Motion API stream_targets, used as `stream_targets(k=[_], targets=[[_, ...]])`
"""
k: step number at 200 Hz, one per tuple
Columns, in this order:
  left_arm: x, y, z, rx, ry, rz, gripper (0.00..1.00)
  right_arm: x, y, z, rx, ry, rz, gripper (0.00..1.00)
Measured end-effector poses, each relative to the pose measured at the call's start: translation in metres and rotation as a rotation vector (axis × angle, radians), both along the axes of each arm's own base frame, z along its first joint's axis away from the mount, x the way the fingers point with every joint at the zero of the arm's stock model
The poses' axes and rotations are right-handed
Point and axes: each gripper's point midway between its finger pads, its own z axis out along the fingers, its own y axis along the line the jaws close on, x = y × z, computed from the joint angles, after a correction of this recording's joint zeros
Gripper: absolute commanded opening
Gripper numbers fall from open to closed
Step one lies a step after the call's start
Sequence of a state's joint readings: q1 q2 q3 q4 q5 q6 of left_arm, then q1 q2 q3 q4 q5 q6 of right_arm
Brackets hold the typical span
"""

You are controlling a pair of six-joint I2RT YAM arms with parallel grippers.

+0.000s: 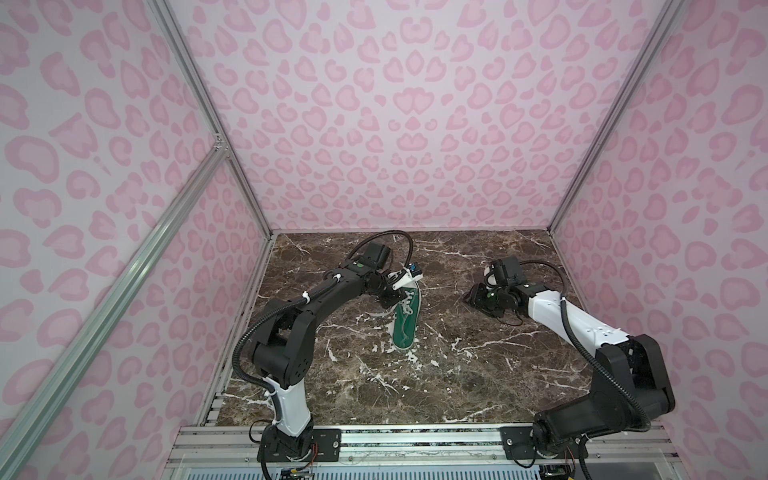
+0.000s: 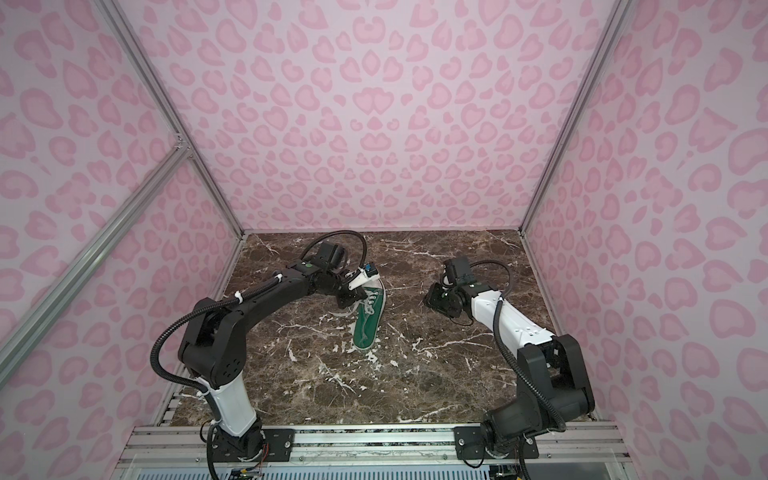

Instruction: Tie the shoes

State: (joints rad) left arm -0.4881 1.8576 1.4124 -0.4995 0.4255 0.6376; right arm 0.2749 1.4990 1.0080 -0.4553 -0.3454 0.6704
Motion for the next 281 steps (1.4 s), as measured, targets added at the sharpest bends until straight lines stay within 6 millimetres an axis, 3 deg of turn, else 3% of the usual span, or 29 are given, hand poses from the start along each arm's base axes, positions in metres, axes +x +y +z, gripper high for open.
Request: stream_targets(k=[45,113,156,199,246,281], targets=[[0.013,-0.008,-0.009,0.013,0.057,0.055,0.03,-0.001,0.0,-0.001,0.002,0.003,0.002,0.5],[-0.001,-0.024,-0.033,0.044,0.151,0.077,0.03,-0.002,0.001,-0.002,0.007,0.009,0.006,0.5],[0.004,-0.03,-0.042,0.068,0.168,0.132,0.05,-0.004,0.001,-0.006,0.009,0.015,0.007,0.5],[0.01,-0.031,-0.041,0.071,0.164,0.183,0.24,-0.004,0.002,-0.002,0.012,0.003,0.009,0.5],[0.012,-0.03,-0.037,0.066,0.161,0.201,0.51,-0.005,0.003,0.0,0.015,0.001,0.008,0.5],[0.013,-0.032,-0.033,0.053,0.157,0.209,0.55,-0.008,0.007,0.003,0.02,-0.005,0.014,0.5]])
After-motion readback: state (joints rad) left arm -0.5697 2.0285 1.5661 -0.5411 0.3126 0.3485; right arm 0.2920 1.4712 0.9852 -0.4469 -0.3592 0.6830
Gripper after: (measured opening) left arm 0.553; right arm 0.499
